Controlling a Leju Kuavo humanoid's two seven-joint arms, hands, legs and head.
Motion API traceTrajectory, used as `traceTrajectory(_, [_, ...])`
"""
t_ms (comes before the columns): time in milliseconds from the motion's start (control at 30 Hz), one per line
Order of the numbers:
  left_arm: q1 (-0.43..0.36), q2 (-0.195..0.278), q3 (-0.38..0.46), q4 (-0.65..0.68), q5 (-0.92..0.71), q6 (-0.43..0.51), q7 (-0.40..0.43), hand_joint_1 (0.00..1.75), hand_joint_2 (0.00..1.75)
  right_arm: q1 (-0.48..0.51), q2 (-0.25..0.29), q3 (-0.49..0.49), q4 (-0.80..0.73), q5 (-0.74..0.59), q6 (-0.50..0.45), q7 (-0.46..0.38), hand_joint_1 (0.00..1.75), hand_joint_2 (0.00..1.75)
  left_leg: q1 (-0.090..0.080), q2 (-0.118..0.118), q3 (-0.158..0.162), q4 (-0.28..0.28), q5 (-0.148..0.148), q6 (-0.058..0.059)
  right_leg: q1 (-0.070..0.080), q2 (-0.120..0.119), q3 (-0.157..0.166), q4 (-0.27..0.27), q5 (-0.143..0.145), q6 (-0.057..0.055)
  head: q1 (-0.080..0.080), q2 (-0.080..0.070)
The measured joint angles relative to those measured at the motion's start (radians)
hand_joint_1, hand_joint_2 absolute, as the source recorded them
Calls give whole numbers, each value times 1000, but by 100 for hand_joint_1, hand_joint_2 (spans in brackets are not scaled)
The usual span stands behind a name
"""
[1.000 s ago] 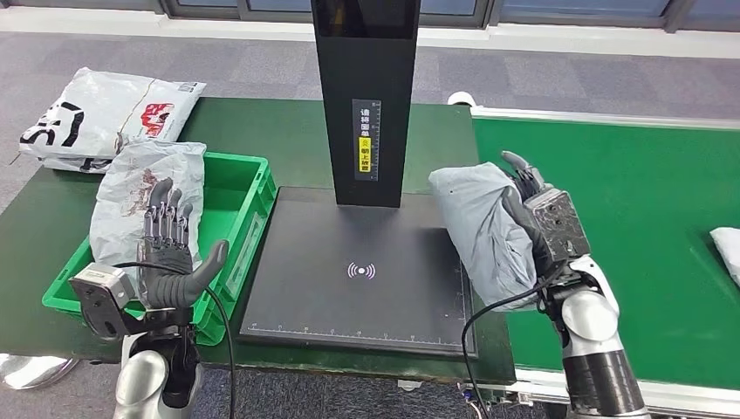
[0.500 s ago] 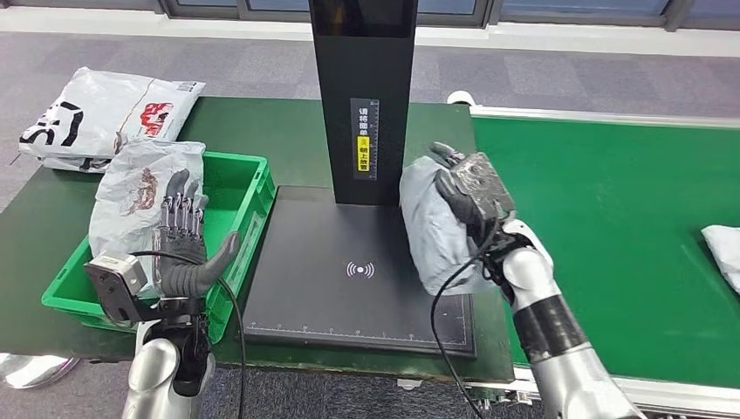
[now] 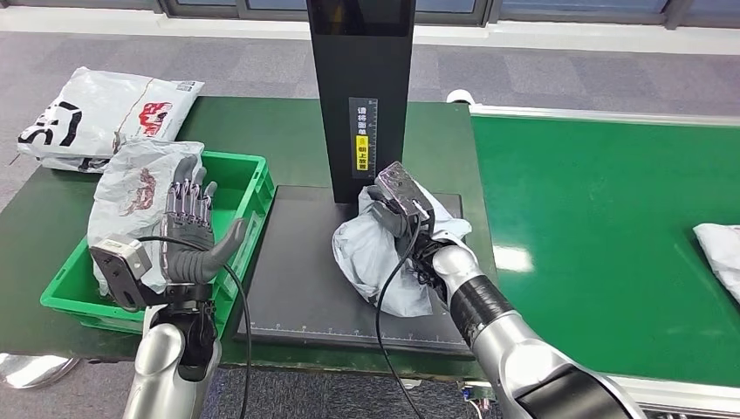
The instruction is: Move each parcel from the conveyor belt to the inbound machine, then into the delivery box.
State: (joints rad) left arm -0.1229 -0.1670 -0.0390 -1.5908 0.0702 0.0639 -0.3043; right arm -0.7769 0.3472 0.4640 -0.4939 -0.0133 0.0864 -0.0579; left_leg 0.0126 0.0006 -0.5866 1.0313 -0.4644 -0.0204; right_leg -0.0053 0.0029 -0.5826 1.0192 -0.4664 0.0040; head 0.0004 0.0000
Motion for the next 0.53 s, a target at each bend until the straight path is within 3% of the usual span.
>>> traceTrajectory(33, [-3, 1, -2, 2, 0, 0, 1, 0, 175, -1, 3, 8, 9, -34, 3, 5, 1, 175, 0, 0, 0, 0, 0, 0, 0, 0, 0, 0, 0, 0, 0, 0])
traceTrajectory(267, [-32, 2, -8, 20, 2, 0, 10, 0, 175, -8, 11, 111, 51, -190, 66, 2, 0, 175, 0, 0, 0, 0, 0, -1, 0, 0, -1, 0, 1, -1, 0, 0])
traceTrajectory(400, [-43, 2, -11, 35, 2, -3, 15, 0, 175, -19, 11, 146, 68, -208, 97, 8, 0, 0, 0, 0, 0, 0, 1, -1, 0, 0, -1, 0, 1, -1, 0, 0])
traceTrajectory(533, [-53, 3, -17, 49, 0, -7, 15, 0, 175, -28, 11, 164, 76, -193, 140, -15, 0, 0, 0, 0, 0, 0, 1, -1, 0, 0, -1, 0, 1, -2, 0, 0])
